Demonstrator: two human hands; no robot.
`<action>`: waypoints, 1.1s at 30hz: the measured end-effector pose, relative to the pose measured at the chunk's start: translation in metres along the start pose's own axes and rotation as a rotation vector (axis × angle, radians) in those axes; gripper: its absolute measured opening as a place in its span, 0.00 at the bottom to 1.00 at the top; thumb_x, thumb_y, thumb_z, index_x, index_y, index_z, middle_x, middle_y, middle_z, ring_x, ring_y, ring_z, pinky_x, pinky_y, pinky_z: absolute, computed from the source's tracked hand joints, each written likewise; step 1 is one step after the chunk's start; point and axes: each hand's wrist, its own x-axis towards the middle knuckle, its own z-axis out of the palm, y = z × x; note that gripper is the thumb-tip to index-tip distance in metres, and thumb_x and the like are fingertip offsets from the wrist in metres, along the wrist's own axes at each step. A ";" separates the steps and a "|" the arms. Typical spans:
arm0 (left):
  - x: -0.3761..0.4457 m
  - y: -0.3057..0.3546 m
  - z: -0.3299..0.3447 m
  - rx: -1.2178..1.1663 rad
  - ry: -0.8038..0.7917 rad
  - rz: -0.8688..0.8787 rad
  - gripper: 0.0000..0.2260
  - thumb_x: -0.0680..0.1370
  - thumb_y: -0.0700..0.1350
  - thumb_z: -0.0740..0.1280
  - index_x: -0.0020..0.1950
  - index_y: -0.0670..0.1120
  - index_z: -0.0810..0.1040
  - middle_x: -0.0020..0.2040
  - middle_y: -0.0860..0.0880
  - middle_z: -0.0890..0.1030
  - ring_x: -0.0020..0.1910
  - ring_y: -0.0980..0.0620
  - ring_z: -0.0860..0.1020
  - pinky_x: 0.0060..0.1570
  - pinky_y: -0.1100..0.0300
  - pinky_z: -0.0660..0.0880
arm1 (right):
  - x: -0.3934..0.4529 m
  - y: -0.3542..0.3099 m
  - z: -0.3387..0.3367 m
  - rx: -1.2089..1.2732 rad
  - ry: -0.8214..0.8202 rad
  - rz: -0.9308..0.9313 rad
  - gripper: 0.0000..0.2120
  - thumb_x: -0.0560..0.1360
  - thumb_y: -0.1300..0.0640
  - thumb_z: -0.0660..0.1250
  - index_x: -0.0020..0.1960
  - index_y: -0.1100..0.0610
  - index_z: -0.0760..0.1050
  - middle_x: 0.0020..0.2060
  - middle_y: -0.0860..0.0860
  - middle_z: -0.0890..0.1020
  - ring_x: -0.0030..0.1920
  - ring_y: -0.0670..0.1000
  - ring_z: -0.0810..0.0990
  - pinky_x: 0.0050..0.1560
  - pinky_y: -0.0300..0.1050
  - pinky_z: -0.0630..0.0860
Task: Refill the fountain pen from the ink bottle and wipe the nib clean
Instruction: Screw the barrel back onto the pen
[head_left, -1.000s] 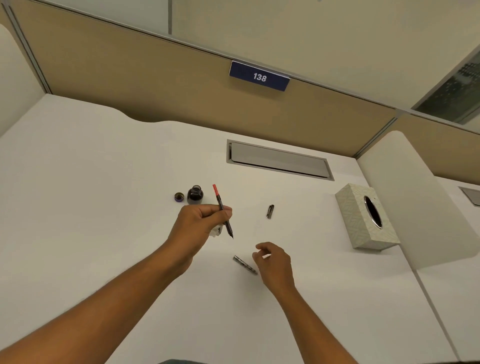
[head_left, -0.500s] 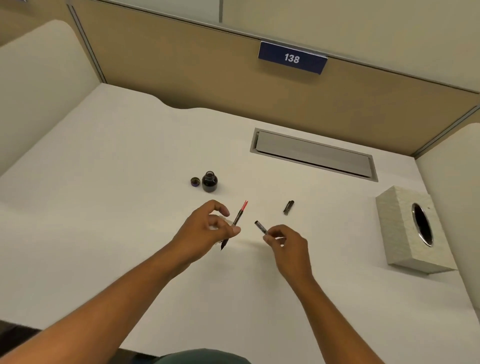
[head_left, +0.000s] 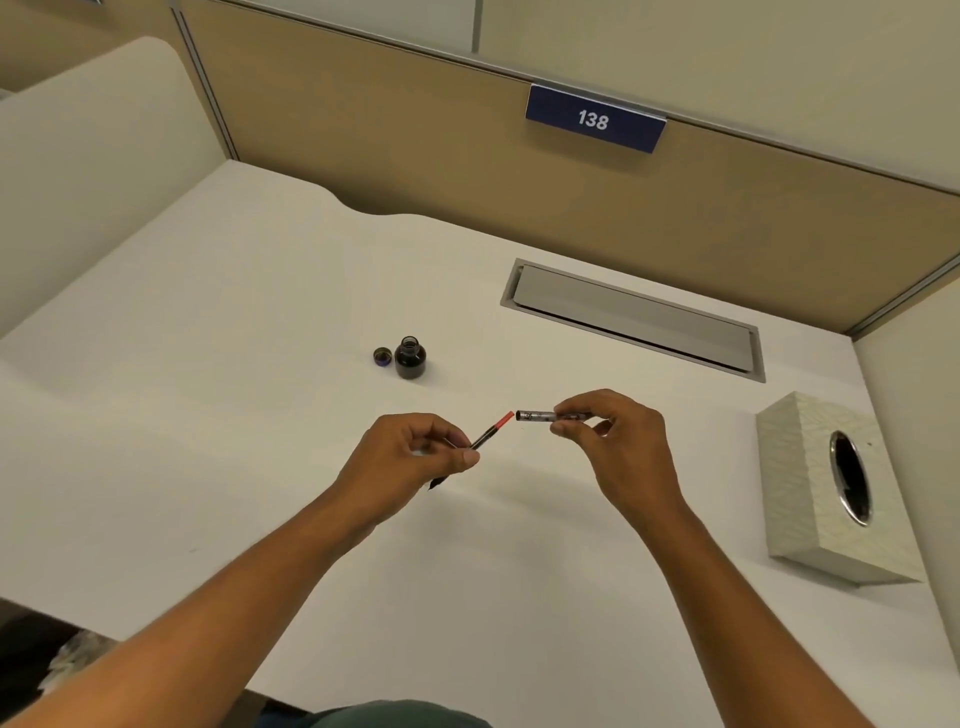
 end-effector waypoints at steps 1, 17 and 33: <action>0.000 0.000 0.002 -0.004 0.003 0.001 0.07 0.72 0.49 0.80 0.46 0.49 0.87 0.44 0.37 0.85 0.37 0.51 0.78 0.49 0.54 0.74 | -0.001 0.001 -0.002 -0.003 -0.002 -0.011 0.05 0.73 0.61 0.79 0.47 0.53 0.88 0.44 0.44 0.87 0.46 0.39 0.81 0.43 0.29 0.72; 0.002 0.003 0.018 -0.127 0.137 -0.011 0.08 0.69 0.44 0.83 0.46 0.49 0.89 0.41 0.43 0.87 0.38 0.51 0.79 0.46 0.54 0.76 | -0.022 0.016 -0.012 -0.008 -0.072 -0.053 0.07 0.72 0.62 0.79 0.45 0.50 0.87 0.42 0.44 0.87 0.46 0.45 0.82 0.42 0.31 0.71; 0.005 -0.013 0.030 -0.630 0.260 -0.108 0.14 0.64 0.52 0.81 0.43 0.44 0.89 0.43 0.45 0.86 0.45 0.46 0.81 0.58 0.52 0.73 | -0.070 -0.013 0.033 0.210 -0.004 0.115 0.07 0.72 0.60 0.80 0.43 0.49 0.86 0.42 0.43 0.86 0.43 0.47 0.84 0.42 0.40 0.78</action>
